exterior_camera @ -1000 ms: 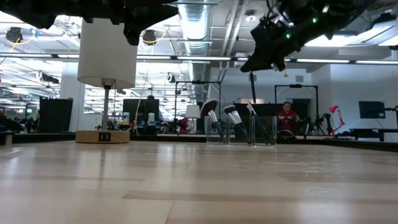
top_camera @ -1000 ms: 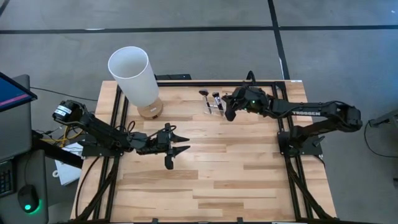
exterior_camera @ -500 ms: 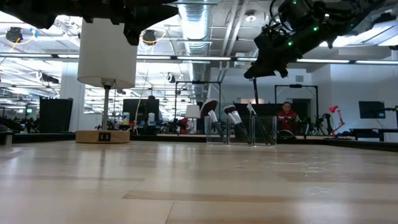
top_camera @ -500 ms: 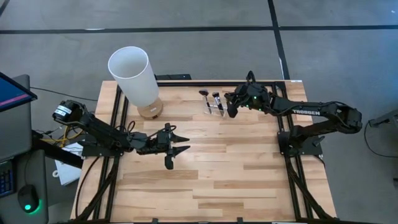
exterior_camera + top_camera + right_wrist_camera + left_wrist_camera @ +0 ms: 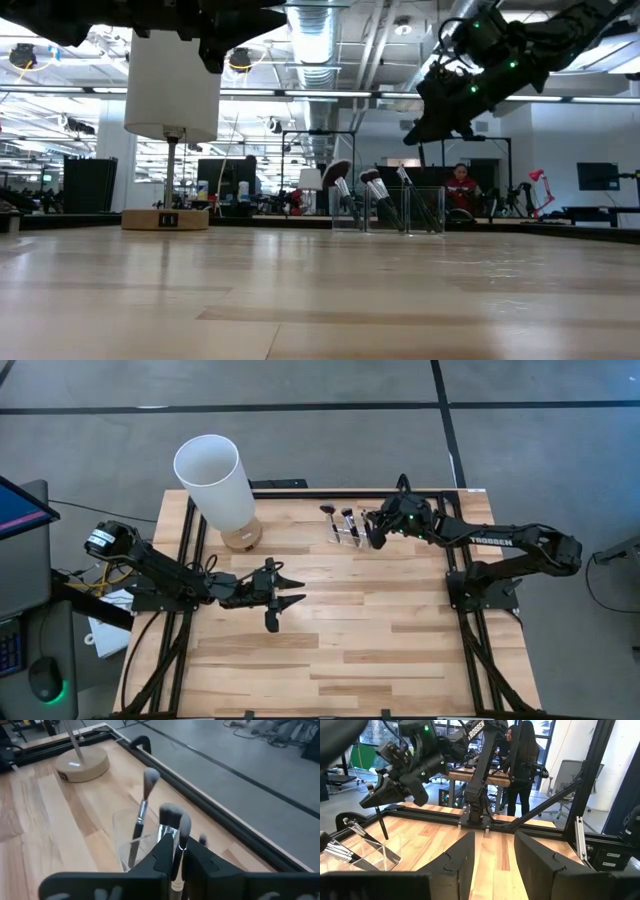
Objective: Put items in baskets/containers
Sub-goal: Put the black eyeshadow brush into the transparent organizer
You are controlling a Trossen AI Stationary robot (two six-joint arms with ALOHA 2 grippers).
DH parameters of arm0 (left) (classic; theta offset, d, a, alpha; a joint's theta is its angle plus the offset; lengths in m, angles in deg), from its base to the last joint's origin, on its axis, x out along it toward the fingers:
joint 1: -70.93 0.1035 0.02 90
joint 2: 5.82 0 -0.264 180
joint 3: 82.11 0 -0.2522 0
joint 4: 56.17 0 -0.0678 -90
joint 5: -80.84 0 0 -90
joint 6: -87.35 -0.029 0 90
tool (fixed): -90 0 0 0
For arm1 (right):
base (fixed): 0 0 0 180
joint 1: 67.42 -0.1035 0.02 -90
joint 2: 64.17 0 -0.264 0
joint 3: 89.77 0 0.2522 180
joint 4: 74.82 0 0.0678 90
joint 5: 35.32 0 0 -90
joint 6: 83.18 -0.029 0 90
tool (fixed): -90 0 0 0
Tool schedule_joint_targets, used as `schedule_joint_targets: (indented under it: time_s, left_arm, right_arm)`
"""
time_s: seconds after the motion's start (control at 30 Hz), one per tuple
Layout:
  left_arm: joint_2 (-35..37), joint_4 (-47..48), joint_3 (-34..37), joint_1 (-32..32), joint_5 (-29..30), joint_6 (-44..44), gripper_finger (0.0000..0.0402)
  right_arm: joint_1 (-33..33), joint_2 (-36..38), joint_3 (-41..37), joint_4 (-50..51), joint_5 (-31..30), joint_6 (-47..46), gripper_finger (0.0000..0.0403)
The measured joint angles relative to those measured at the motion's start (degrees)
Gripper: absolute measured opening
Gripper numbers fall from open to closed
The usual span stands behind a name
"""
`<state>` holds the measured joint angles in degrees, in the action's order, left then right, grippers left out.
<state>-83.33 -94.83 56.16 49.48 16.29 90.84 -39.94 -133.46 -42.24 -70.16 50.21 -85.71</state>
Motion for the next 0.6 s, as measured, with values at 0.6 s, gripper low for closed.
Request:
schedule_joint_targets:
  time_s: [0.6]
  left_arm:
    - [0.0,0.06,0.0,0.02,0.02,0.01,0.0135]
  right_arm:
    - [-0.08,-0.13,-0.4,0.93,0.46,-1.09,0.0005]
